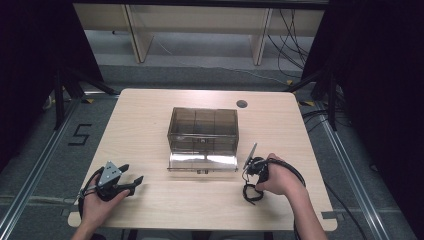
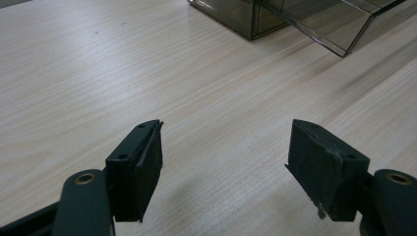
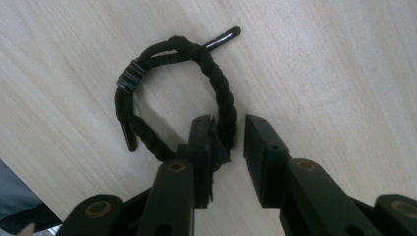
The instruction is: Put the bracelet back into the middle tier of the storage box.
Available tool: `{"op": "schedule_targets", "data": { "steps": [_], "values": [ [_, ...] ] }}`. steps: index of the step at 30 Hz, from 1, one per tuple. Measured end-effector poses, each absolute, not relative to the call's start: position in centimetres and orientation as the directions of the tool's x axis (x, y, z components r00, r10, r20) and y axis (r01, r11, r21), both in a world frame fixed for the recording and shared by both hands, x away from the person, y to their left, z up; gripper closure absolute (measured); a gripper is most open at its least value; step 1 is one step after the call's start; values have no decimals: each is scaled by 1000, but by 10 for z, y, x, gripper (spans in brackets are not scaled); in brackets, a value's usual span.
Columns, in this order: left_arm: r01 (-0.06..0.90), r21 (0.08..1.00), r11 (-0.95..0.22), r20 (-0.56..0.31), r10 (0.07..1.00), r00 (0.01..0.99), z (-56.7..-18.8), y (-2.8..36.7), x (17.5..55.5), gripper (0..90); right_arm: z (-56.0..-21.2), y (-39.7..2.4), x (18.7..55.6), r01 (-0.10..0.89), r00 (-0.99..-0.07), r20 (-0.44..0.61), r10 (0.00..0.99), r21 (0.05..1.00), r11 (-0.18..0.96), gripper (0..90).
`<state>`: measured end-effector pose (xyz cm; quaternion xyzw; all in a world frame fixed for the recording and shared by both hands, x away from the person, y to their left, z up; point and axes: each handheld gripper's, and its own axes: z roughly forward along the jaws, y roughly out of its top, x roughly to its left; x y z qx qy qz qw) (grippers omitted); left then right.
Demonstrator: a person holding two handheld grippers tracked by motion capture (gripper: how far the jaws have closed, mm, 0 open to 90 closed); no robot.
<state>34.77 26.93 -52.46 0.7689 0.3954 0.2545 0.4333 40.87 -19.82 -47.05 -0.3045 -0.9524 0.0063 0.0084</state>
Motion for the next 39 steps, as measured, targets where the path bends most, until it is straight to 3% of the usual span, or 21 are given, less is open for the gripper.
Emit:
{"op": "schedule_targets", "data": {
  "steps": [8,19,39],
  "values": [
    [386,868,-311,48,828,559,-525,269,348,289,-471,-197,409,588,-807,26,590,-47,807,832],
    [387,868,-312,49,828,558,-525,269,348,290,-461,-198,405,643,-764,38,644,-39,765,844],
    [395,867,-306,39,830,556,-525,268,348,291,-437,-198,406,614,-789,22,614,47,788,848]
  ]
}}
